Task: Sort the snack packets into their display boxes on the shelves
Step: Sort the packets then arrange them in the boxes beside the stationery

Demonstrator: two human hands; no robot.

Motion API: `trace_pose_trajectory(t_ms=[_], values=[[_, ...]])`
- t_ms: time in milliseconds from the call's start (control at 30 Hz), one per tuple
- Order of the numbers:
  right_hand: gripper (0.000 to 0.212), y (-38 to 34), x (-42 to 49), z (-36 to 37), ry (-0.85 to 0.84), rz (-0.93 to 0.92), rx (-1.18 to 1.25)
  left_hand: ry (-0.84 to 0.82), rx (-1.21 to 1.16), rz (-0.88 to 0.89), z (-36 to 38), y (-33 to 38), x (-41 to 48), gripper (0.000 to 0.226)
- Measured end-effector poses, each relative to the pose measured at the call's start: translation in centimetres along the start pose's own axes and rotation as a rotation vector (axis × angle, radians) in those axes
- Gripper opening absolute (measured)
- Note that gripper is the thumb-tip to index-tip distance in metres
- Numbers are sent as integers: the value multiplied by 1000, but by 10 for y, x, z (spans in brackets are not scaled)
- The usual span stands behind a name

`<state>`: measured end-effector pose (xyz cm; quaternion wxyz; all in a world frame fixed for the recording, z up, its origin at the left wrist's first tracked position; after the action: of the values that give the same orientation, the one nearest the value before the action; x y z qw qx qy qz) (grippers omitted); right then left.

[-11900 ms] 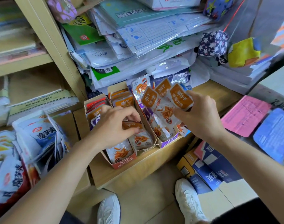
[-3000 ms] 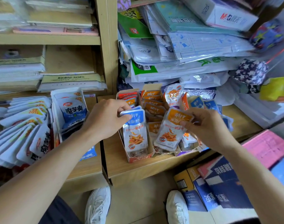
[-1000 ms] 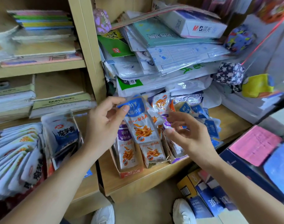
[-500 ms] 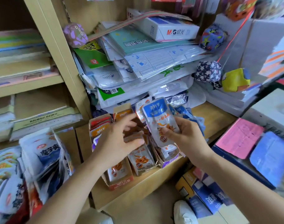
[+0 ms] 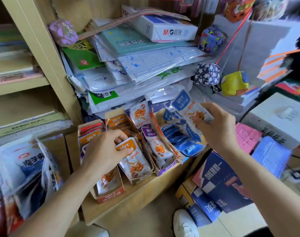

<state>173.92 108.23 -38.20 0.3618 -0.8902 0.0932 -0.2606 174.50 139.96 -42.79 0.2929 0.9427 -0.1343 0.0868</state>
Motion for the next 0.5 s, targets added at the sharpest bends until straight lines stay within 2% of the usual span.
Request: trace_pose_trajectory(t_ms=[133, 300, 367, 433, 500], values=[[34, -13, -1, 17, -22, -151, -138, -31, -100, 12, -1, -9, -2, 31], [31, -24, 1, 11, 14, -149, 44, 22, -167, 23, -20, -24, -7, 32], [32, -23, 2, 23, -67, -144, -11, 72, -136, -6, -31, -33, -10, 24], [28, -20, 2, 44, -179, -188, -184, 104, -58, -27, -42, -42, -13, 18], [29, -17, 4, 63, -262, -244, -299, 74, 51, -37, -49, -52, -17, 19]])
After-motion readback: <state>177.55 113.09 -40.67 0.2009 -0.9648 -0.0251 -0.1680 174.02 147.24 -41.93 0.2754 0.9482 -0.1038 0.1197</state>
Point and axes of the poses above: each hand's wrist, its own x-axis towards the middle knuckle, its own z-axis out of the palm, y = z × x, the point moved 7 cm from there along x, towards the middle knuckle, and after that the axes turned 6 degrees about z, right-handed, at the moved point
